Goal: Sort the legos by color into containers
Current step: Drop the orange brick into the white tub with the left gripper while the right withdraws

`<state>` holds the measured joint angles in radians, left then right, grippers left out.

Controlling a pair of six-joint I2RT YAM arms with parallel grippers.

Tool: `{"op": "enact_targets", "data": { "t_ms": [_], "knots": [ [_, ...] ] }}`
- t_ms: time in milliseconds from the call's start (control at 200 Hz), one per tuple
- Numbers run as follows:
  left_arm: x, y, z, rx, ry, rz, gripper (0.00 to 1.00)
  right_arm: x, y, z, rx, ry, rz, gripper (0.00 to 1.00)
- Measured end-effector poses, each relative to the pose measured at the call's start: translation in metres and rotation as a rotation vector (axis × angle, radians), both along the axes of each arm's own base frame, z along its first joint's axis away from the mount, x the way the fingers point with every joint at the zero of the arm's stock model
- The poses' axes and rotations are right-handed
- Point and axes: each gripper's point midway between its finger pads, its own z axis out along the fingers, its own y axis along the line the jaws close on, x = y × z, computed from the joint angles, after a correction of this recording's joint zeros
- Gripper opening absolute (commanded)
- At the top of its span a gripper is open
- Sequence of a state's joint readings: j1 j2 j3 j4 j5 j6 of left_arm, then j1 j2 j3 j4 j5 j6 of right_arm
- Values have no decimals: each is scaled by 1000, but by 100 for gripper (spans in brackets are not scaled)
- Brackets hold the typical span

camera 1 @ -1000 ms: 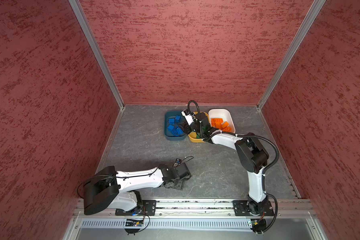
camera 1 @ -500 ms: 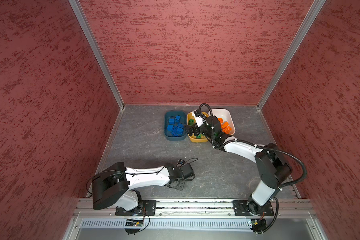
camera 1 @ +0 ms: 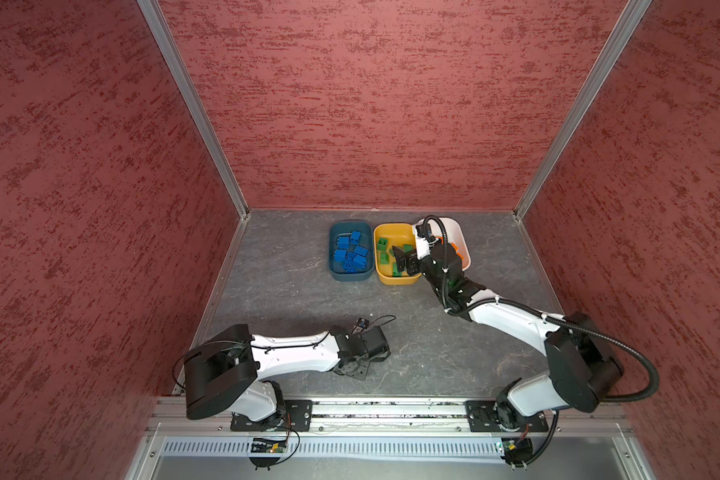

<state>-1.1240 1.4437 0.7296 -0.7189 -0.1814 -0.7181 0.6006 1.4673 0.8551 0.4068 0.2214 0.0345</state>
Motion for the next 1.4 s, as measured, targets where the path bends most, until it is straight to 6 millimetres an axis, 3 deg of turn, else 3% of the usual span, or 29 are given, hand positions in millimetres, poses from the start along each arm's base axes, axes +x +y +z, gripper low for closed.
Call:
{"op": "enact_targets", "data": {
  "t_ms": [135, 266, 391, 531, 731, 837, 957, 1172, 1272, 1398],
  "knots": [
    [23, -9, 15, -44, -35, 42, 23, -9, -25, 8, 22, -29, -81, 99],
    [58, -33, 47, -134, -100, 55, 23, -13, -47, 18, 87, -37, -140, 99],
    [102, -71, 92, -247, -201, 16, 22, -19, -84, 23, 180, -45, -240, 99],
    [155, -120, 141, -377, -330, -46, 22, -34, -128, 13, 285, -42, -353, 99],
    [214, -195, 180, -539, -458, -131, 22, -51, -160, 8, 371, -46, -445, 99],
    [237, -232, 184, -620, -489, -147, 22, -59, -169, 19, 406, -71, -472, 99],
    [262, -263, 172, -691, -476, -119, 23, -69, -180, 28, 435, -90, -513, 99],
    [326, -291, 144, -761, -453, -5, 25, -93, -198, 25, 449, -104, -563, 99],
    [351, -301, 138, -800, -452, 28, 33, -100, -204, 17, 437, -87, -584, 99],
    [365, -313, 134, -861, -431, 39, 55, -106, -208, 14, 424, -76, -599, 99]
  ]
}}
